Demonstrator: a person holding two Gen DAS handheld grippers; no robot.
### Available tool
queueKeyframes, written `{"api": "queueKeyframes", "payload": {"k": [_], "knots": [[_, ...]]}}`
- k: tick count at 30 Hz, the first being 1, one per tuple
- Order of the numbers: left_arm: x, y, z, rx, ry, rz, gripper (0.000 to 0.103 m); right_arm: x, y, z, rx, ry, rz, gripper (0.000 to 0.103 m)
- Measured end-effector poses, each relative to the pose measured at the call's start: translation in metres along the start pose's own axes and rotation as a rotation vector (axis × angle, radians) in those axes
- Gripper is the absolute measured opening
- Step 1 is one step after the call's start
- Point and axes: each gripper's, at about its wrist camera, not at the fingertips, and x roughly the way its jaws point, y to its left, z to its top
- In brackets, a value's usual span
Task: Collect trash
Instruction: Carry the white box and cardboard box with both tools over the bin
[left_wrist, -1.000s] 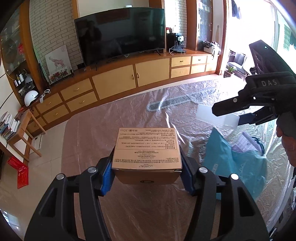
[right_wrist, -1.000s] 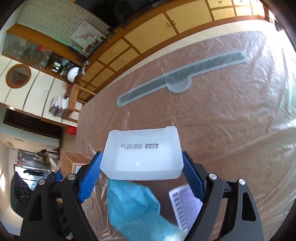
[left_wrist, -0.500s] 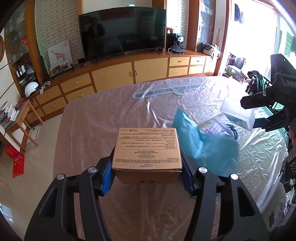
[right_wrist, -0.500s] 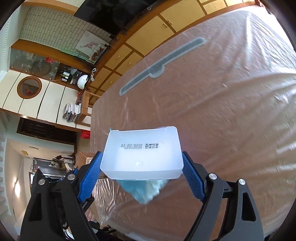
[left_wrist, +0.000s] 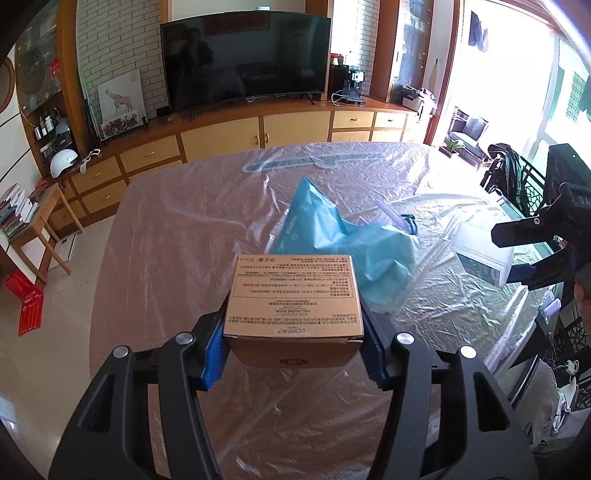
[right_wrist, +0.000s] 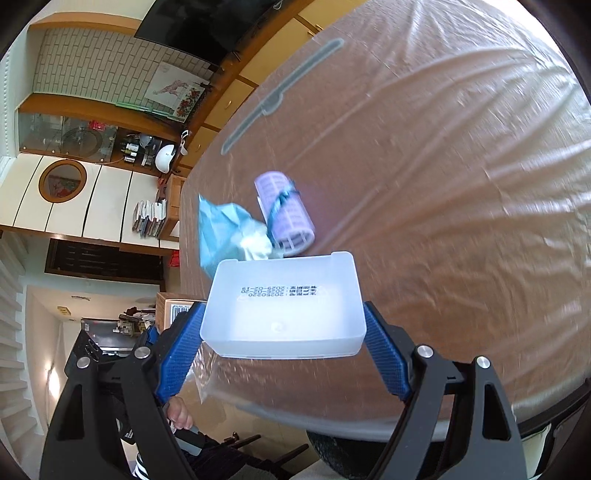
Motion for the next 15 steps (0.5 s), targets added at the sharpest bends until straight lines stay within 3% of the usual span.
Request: {"api": "queueKeyframes", "payload": {"k": [15], "knots": [[-0.020,-0.034,-0.034,0.012,0.034,-0.030,0.059,-0.023,-0.014,-0.043,-0.033,0.049,0.022,0.081]]}}
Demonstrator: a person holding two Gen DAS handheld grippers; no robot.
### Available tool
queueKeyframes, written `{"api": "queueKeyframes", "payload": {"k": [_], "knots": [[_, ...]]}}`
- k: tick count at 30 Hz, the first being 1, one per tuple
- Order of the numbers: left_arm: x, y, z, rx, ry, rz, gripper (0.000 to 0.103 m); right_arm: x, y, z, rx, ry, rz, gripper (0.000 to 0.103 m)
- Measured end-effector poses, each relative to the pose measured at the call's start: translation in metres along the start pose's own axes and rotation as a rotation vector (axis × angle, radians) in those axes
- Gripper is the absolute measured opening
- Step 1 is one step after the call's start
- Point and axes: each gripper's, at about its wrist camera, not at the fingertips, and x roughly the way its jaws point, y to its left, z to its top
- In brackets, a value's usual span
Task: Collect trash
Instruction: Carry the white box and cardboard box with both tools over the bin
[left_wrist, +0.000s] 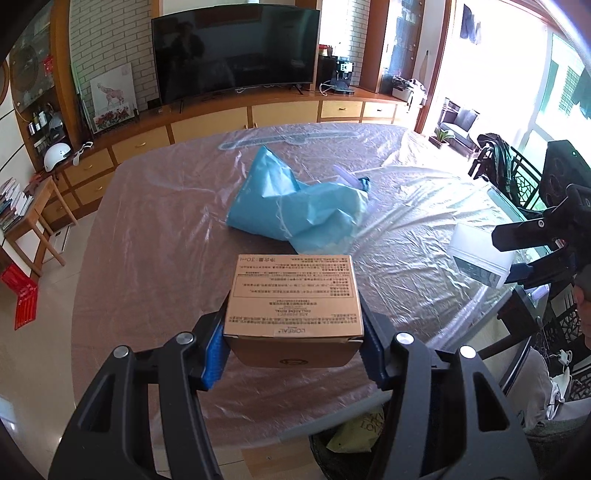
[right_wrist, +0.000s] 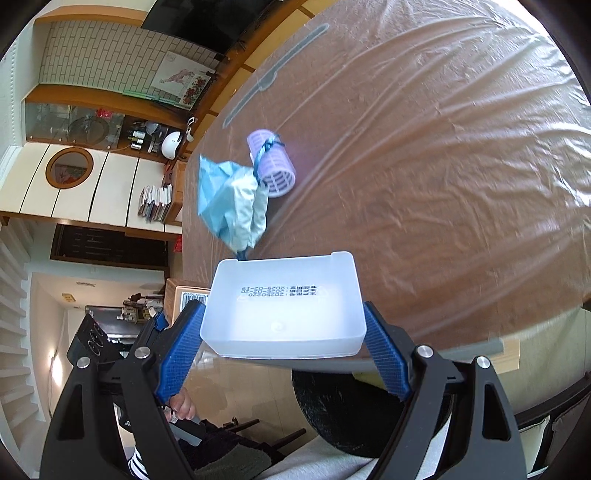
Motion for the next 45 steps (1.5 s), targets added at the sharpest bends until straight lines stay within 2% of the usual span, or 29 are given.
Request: {"api": "queueKeyframes", "payload": {"k": [7,12,18,25,36,45], "knots": [[-0.010,-0.023,-0.014,0.014,0.006,-0.023,0.059,-0.013,-0.012,-0.028,-0.035,0.026,0.010,0.081],[-0.016,-0.037,-0.026,0.028,0.015,-0.035,0.059,-0.015,-0.020,-0.045,-0.035,0.079,0.032,0.081],[-0.022,-0.049,-0.040,0.030,0.026,-0.052,0.059,-0.023,-0.023,-0.071,-0.060,0.117,0.022,0.081],[-0.025,-0.068,-0.058,0.078,0.056,-0.059,0.059,-0.027,-0.028,-0.091,-0.100,0.141,-0.013,0.081],[-0.026,-0.090,-0.079,0.127,0.090,-0.060,0.059,-0.018,-0.041,-0.107,-0.111,0.172,-0.044,0.081],[-0.011,-0.083,-0.092,0.082,0.135,-0.046,0.059,-0.007,-0.050,-0.110,-0.099,0.186,-0.068,0.081]]}}
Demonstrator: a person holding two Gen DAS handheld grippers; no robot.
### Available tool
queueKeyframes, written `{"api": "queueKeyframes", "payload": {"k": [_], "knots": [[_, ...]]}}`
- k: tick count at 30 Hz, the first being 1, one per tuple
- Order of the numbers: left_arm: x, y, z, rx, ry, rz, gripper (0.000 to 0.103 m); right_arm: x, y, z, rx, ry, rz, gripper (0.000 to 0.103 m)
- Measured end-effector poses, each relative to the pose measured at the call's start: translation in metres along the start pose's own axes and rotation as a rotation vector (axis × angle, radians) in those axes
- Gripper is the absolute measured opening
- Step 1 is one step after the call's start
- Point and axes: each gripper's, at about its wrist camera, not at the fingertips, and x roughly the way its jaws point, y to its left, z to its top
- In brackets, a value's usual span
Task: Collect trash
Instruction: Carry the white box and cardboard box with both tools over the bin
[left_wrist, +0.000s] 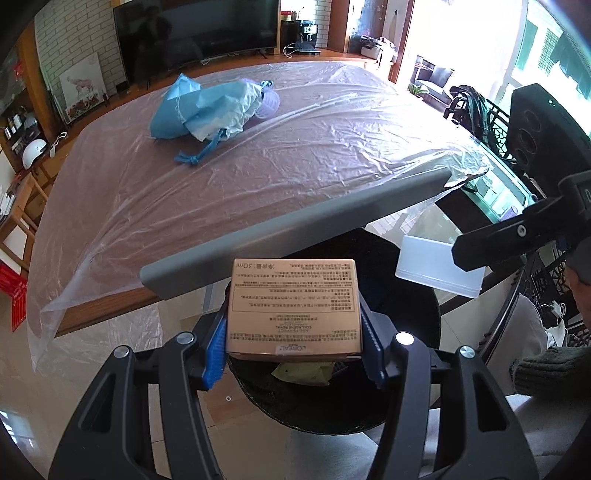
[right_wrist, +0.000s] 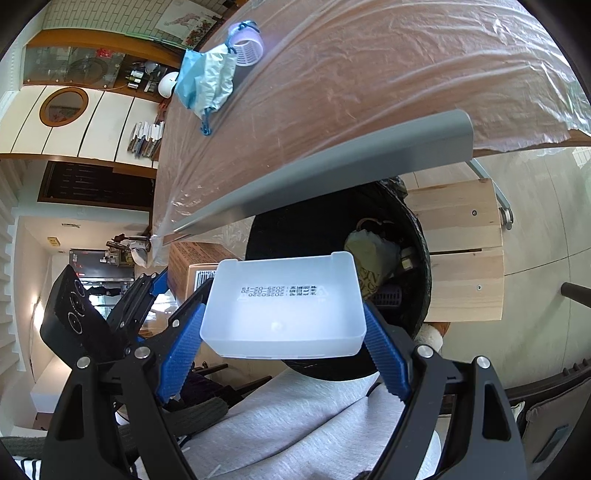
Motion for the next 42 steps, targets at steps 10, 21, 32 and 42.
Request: {"api": "queueKeyframes", "payload": {"k": [10,21,32,42], "knots": [[0.009,-0.003,-0.009,0.003,0.035,0.011,0.059,0.013,0.009,-0.005,-0.121,-0.020,-0.120,0.081],[0.017,-0.004,-0.017,-0.006,0.067,0.019,0.059,0.028,0.017,-0.017,-0.253,-0.056,-0.220,0.081],[0.024,-0.006,-0.022,-0.004,0.090,0.023,0.059,0.041,0.013,-0.024,-0.260,-0.025,-0.244,0.081],[0.033,-0.010,-0.027,0.011,0.123,0.022,0.059,0.048,0.012,-0.030,-0.309,-0.028,-0.321,0.081]]}}
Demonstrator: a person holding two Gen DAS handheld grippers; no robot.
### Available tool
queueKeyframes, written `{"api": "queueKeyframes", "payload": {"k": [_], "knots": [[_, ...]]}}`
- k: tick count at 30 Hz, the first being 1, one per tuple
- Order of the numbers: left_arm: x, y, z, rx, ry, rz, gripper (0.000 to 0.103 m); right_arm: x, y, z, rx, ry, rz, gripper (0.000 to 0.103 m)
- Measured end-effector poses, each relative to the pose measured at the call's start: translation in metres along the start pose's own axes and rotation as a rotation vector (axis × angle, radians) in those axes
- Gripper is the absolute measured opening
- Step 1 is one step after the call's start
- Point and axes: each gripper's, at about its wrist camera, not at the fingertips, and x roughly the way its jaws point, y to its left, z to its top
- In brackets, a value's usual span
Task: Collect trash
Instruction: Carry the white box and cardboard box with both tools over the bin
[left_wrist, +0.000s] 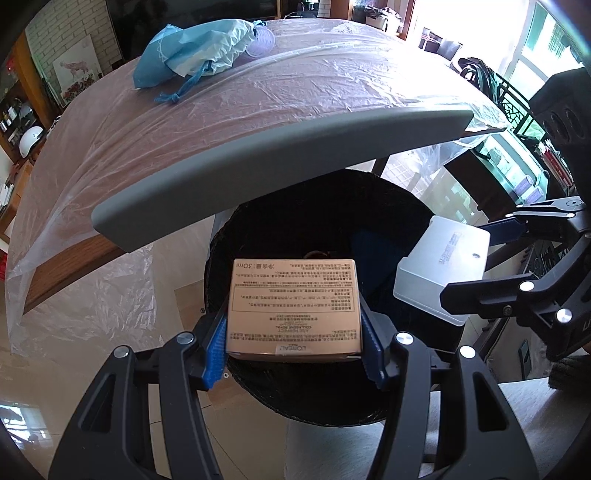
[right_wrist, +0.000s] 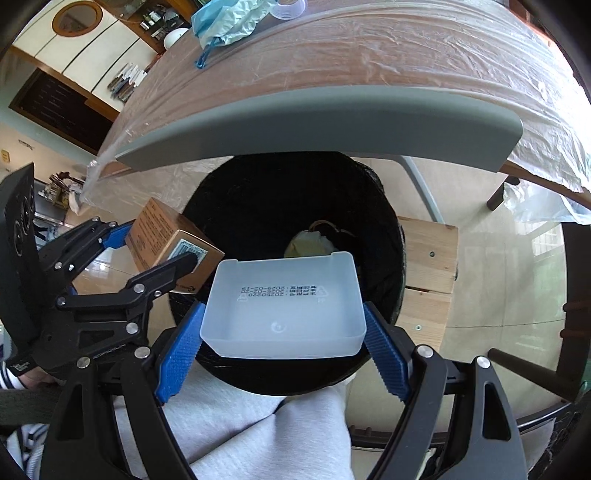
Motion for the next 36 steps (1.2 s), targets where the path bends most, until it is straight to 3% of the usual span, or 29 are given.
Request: {"api": "queueKeyframes", "payload": {"k": [19,36], "knots": [[0.017,0.004,-0.001,0.010,0.047,-0.014,0.059,0.017,0.002,-0.007,-0.065,0.011,-0.080,0.081],[0.024,0.004,0.005,0.025,0.064,-0.008,0.059,0.022,-0.006,-0.003,-0.063,0.030,-0.088,0.081]]}}
